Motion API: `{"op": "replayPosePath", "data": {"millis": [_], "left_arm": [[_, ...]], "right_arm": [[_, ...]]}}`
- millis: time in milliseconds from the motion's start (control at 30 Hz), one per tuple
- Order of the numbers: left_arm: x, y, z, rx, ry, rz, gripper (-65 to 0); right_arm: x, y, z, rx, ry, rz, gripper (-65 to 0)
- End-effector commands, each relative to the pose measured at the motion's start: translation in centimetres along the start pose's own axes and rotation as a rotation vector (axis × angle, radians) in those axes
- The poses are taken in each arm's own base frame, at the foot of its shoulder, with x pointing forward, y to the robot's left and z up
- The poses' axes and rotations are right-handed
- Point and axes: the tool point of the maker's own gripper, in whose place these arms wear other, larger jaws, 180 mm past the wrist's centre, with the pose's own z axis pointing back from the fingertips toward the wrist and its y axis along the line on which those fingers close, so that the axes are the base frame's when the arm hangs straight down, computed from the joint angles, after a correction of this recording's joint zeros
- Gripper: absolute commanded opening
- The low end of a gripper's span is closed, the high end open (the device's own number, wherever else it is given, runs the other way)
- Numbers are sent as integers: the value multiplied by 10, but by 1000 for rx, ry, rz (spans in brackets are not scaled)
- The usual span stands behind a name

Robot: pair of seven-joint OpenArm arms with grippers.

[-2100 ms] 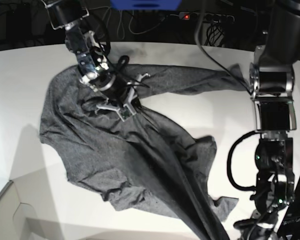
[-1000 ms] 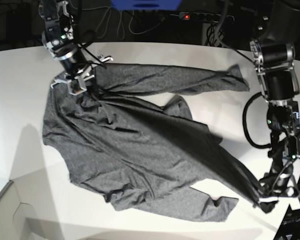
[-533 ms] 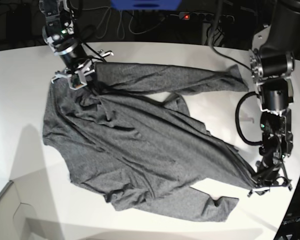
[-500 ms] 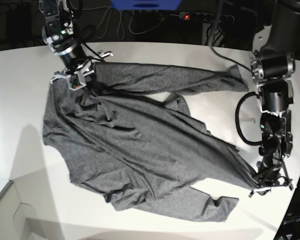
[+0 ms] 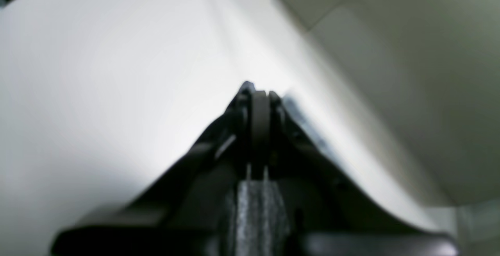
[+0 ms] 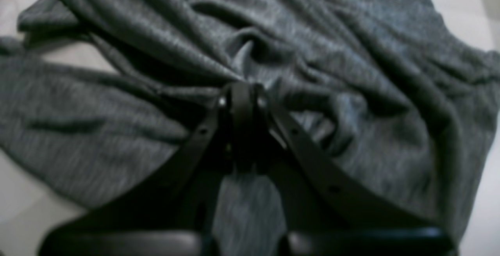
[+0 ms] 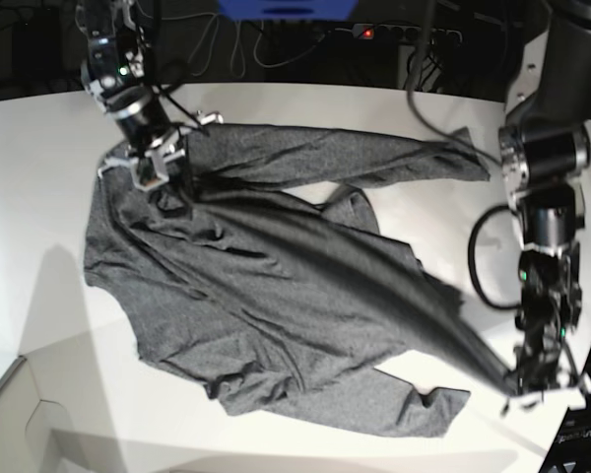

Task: Layout the t-shirt on the table in an organized manner, then fold the t-shirt properly
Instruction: 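Drag the held fabric with the right gripper back toward the collar, then grasp the shirt fabric with the right gripper and pull it toward the left gripper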

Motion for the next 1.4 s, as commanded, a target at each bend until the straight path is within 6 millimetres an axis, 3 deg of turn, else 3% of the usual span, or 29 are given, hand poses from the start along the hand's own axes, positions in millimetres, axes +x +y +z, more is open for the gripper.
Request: {"op": "replayPosePath", "data": {"millis": [0, 133, 267, 333, 433, 567, 733, 967, 1167, 1367], "left_arm": [[31, -40, -6, -83, -71, -15, -648], [30, -94, -11, -181, -57, -126, -648], [25, -126, -12, -234, -47, -159, -648], [22, -131, -12, -242, -44, -152, -648], [22, -132, -12, -243, -45, -152, -648], [29, -140, -12, -254, -57, -148, -648], [32, -144, -11, -264, -65, -146, -648], [30, -143, -11, -262, -61, -144, -649], [25, -139, -11, -257, -53, -145, -649], [12, -131, -10, -247, -30, -145, -649]], "right_arm": [[17, -4, -5, -4, -51, 3, -650], [28, -14, -24, -15, -26, 23, -650], [30, -14, -44, 46, 5, 39, -650], [30, -14, -55, 81, 37, 52, -626], [33, -23, -63, 72, 64, 70, -532], [56, -19, -55, 72, 12, 100, -407], [75, 21, -38, 109, -58, 49, -362], [58, 98, -49, 262, -20, -47, -359], [46, 132, -71, 334, 22, -89, -359], [30, 164, -72, 419, 70, -78, -349]]}}
